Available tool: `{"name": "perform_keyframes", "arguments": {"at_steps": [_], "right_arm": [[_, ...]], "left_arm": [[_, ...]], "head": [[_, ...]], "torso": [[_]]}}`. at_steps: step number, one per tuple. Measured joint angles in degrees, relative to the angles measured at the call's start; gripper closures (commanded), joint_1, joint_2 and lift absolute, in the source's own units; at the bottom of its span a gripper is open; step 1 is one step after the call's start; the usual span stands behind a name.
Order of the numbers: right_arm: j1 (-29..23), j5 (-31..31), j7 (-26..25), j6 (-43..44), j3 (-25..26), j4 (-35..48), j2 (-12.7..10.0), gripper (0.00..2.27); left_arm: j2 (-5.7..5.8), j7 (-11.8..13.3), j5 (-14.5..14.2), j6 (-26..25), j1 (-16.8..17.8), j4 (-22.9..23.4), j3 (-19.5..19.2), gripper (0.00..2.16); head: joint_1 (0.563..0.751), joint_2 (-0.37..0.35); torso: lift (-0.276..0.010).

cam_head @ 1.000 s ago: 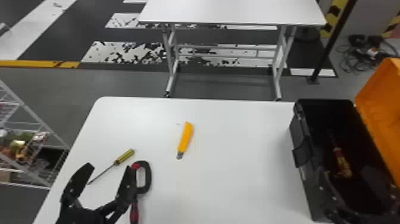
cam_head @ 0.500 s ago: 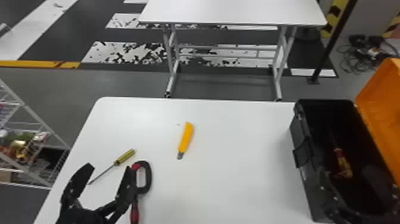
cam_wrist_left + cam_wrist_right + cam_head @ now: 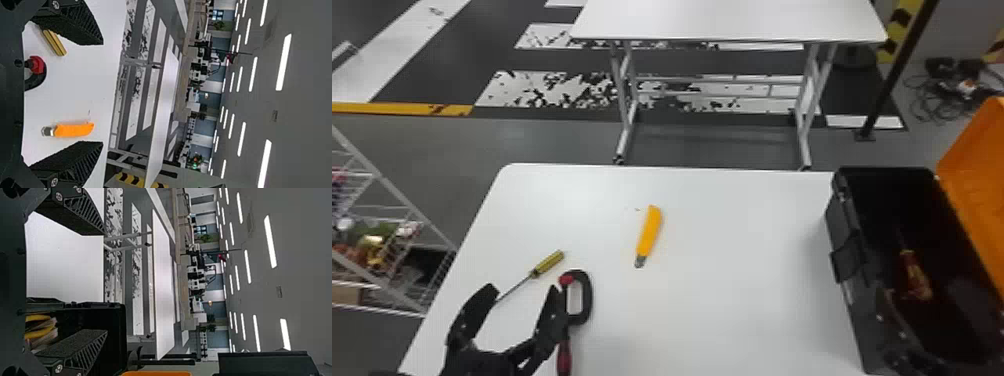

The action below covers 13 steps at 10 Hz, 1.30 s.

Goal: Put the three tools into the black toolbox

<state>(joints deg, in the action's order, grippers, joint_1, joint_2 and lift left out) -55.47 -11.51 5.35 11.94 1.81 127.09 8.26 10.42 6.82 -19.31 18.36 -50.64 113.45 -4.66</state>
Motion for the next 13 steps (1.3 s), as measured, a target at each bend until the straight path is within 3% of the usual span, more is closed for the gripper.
{"name": "perform_keyframes", "arguments": {"at_steps": [2,13], "right_arm": [[-0.1,0.1,0.9,0.0,-0.2,0.0,0.0,0.11],[-0.8,0.4,1.4,1.6,-1.0,-0.2,0.5,0.12]], "left_arm": [[-0.23,-0.2,-0.1,-2.6,2.1,-3.2,-0.3,0.09],[-0.75,-0.3,1.4,-3.3,11.5,-20.9,1.4,0.09]], "head": [[0.695,0.123],[0.695,0.167]], "torso": [[-0.051],[-0.051]]}}
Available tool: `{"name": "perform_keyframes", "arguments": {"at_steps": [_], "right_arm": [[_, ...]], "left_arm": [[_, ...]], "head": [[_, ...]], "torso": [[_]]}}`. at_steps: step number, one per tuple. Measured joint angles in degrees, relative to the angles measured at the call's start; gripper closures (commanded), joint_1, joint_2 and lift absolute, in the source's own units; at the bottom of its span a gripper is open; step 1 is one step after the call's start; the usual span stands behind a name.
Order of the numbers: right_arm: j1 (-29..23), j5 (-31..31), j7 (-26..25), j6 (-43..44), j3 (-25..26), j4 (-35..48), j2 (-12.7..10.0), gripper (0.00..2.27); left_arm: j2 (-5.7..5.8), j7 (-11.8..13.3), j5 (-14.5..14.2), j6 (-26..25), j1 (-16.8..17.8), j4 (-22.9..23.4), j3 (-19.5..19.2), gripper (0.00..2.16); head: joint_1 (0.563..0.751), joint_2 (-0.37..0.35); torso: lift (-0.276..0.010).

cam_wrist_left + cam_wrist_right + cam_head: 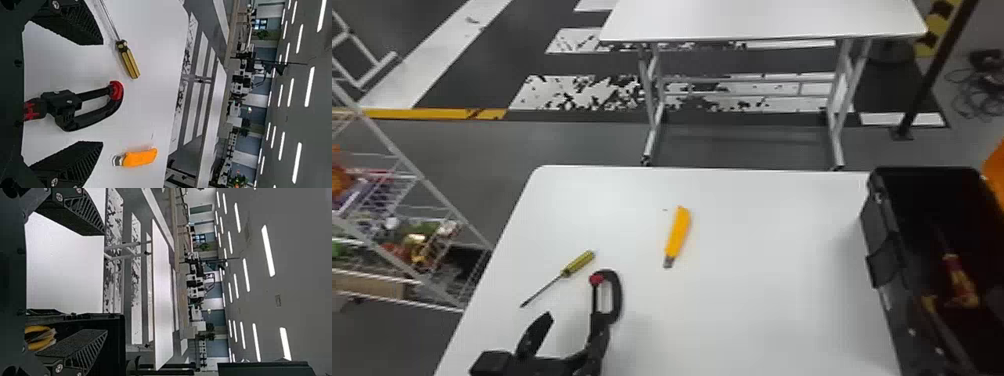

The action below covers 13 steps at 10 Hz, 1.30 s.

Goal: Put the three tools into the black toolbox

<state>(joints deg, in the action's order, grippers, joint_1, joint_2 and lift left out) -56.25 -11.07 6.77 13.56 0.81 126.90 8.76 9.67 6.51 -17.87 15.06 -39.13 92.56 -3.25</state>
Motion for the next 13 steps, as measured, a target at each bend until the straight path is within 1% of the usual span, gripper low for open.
{"name": "perform_keyframes", "arguments": {"at_steps": [3,5,8,9,11,12,13], "right_arm": [[0.0,0.0,0.0,0.8,-0.1,-0.2,0.1,0.12],[0.2,0.1,0.0,0.9,-0.2,-0.3,0.1,0.12],[0.3,0.1,0.0,0.9,-0.3,-0.6,0.1,0.12],[0.4,0.1,0.0,1.1,-0.3,-0.7,0.2,0.12],[0.4,0.1,0.0,1.4,-0.3,-0.9,0.4,0.12],[0.5,0.1,0.0,1.5,-0.3,-1.1,0.5,0.12],[0.6,0.1,0.0,1.5,-0.3,-1.2,0.5,0.12]], "left_arm": [[0.02,0.1,0.4,-0.6,0.8,-1.0,1.0,0.09],[0.0,0.1,0.5,-5.3,0.4,1.1,1.6,0.09],[-0.17,-1.5,0.0,-16.1,-0.5,6.4,2.1,0.09],[-0.18,-2.3,-0.2,-18.0,-0.6,7.3,2.0,0.09],[-0.18,-3.0,-0.2,-19.4,-0.6,7.8,2.1,0.09],[-0.18,-3.5,-0.2,-19.8,-0.6,8.0,2.1,0.18],[-0.18,-3.8,-0.2,-19.9,-0.6,8.1,2.1,0.45]], "head": [[0.695,0.153],[0.695,0.129],[0.695,0.1],[0.695,0.098],[0.695,0.098],[0.695,0.099],[0.695,0.101]], "torso": [[-0.051],[-0.051],[-0.051],[-0.051],[-0.051],[-0.051],[-0.051]]}}
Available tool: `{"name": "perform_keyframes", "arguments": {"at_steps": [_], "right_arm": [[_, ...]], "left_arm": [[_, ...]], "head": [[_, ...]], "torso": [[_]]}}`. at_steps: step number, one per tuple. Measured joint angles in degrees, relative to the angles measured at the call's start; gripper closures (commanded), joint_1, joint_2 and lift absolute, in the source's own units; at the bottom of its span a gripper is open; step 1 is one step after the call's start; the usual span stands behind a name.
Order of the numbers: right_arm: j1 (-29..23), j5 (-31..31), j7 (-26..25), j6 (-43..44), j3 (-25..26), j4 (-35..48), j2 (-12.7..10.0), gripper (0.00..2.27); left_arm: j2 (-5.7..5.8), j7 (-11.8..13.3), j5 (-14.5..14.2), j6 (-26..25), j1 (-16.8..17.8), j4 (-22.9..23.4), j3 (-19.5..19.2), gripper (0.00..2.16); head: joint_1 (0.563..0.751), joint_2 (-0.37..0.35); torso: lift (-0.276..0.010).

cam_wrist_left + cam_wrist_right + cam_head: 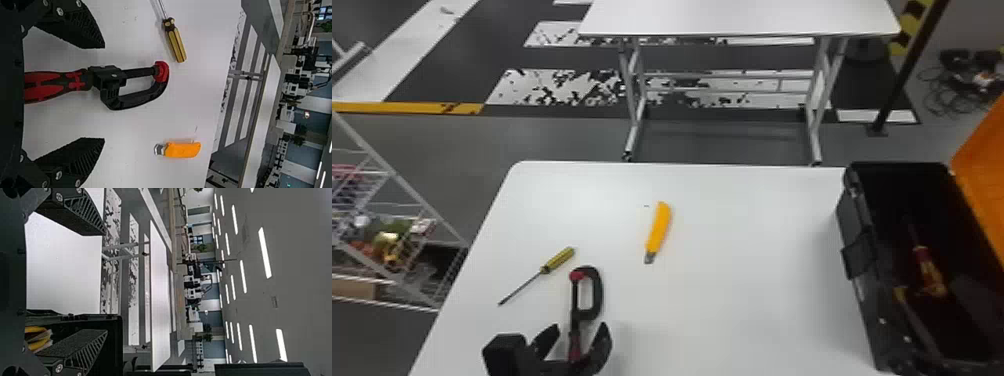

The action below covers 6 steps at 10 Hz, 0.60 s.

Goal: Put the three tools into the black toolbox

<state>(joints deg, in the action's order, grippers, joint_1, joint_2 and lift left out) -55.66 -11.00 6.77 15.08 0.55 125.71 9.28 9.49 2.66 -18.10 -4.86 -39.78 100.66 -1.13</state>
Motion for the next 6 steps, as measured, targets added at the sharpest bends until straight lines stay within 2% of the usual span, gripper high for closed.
{"name": "perform_keyframes", "arguments": {"at_steps": [1,2,3,4,5,6], "right_arm": [[0.1,0.0,0.0,0.0,0.0,-0.1,0.0,0.12],[0.3,0.0,0.0,-0.1,0.0,-0.2,0.0,0.12],[0.3,0.0,0.0,-0.1,0.0,-0.3,0.0,0.11],[0.4,0.0,0.0,-0.1,0.0,-0.4,0.0,0.11],[0.5,-0.1,0.0,-0.1,0.0,-0.4,0.0,0.11],[0.5,-0.1,0.0,0.1,0.0,-0.5,0.0,0.11]], "left_arm": [[0.0,0.0,0.0,0.0,0.0,0.0,0.0,0.74],[0.0,0.1,0.1,0.0,0.0,0.1,0.1,0.91],[0.0,0.2,0.1,-0.1,0.0,0.1,0.1,0.93],[0.05,0.4,0.1,-0.6,0.1,0.1,0.1,1.33],[0.07,0.3,0.1,-1.3,0.1,0.1,0.0,1.35],[0.08,0.3,0.1,-1.7,0.1,0.1,-0.1,1.78]], "head": [[0.695,0.101],[0.695,0.098],[0.695,0.097],[0.695,0.096],[0.695,0.095],[0.695,0.099]], "torso": [[-0.051],[-0.051],[-0.051],[-0.051],[-0.051],[-0.051]]}}
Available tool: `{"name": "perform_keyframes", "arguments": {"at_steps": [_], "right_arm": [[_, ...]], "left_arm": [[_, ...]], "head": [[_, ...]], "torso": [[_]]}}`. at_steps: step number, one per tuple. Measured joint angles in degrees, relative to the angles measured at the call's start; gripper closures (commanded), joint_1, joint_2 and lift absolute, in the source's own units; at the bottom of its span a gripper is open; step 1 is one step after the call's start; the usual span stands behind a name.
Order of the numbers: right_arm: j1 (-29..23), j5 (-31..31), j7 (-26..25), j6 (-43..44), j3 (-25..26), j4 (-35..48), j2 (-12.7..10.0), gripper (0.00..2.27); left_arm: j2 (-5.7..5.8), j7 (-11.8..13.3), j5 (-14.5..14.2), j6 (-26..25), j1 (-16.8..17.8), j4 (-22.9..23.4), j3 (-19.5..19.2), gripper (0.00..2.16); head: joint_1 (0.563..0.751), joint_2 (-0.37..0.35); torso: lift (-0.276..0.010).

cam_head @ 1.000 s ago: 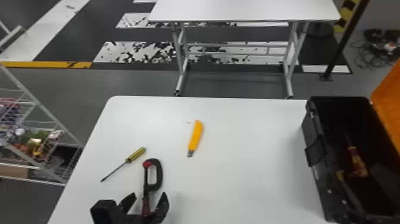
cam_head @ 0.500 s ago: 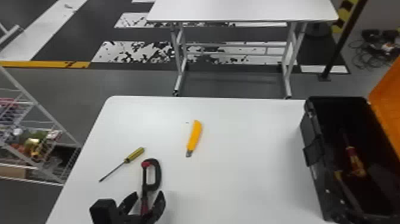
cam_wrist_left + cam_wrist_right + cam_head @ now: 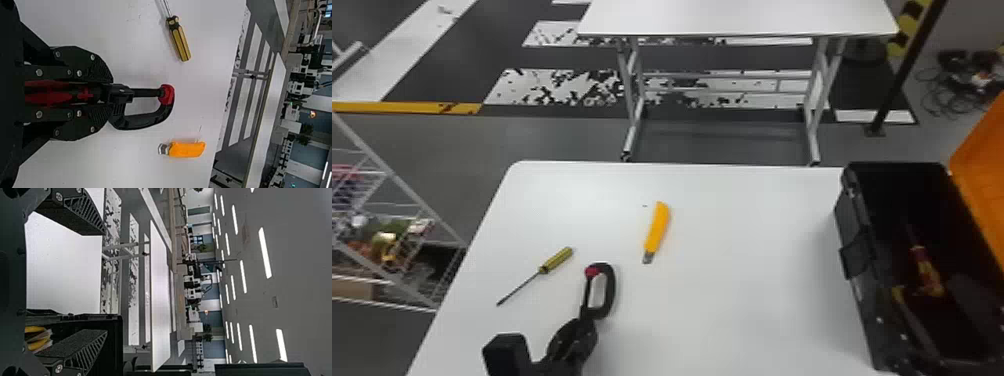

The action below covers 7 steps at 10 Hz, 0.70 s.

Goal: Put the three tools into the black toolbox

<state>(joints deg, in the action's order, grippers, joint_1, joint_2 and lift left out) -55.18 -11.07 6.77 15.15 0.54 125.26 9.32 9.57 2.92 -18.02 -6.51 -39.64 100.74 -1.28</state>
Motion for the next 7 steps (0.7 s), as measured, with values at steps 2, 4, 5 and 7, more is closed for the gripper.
{"name": "perform_keyframes", "arguments": {"at_steps": [2,4,5,7], "right_arm": [[0.0,-0.3,0.0,0.8,0.0,0.0,0.0,0.11],[-0.1,-0.3,0.0,1.3,-0.2,0.1,-0.1,0.12],[-0.3,-0.3,0.0,1.4,-0.3,0.1,-0.1,0.12],[-0.4,-0.2,0.7,1.3,-0.9,0.3,0.0,0.12]], "left_arm": [[-0.05,-0.3,0.0,-0.4,-0.1,0.1,-0.2,1.83],[-0.11,-1.3,-0.1,1.1,-1.3,1.5,-0.2,1.83],[-0.16,-1.9,-0.1,2.2,-2.4,3.2,-0.2,1.83],[-0.13,-2.0,-0.2,3.0,-5.4,8.6,-0.2,1.83]], "head": [[0.695,0.104],[0.695,0.109],[0.695,0.112],[0.695,0.112]], "torso": [[-0.051],[-0.051],[-0.051],[-0.051]]}}
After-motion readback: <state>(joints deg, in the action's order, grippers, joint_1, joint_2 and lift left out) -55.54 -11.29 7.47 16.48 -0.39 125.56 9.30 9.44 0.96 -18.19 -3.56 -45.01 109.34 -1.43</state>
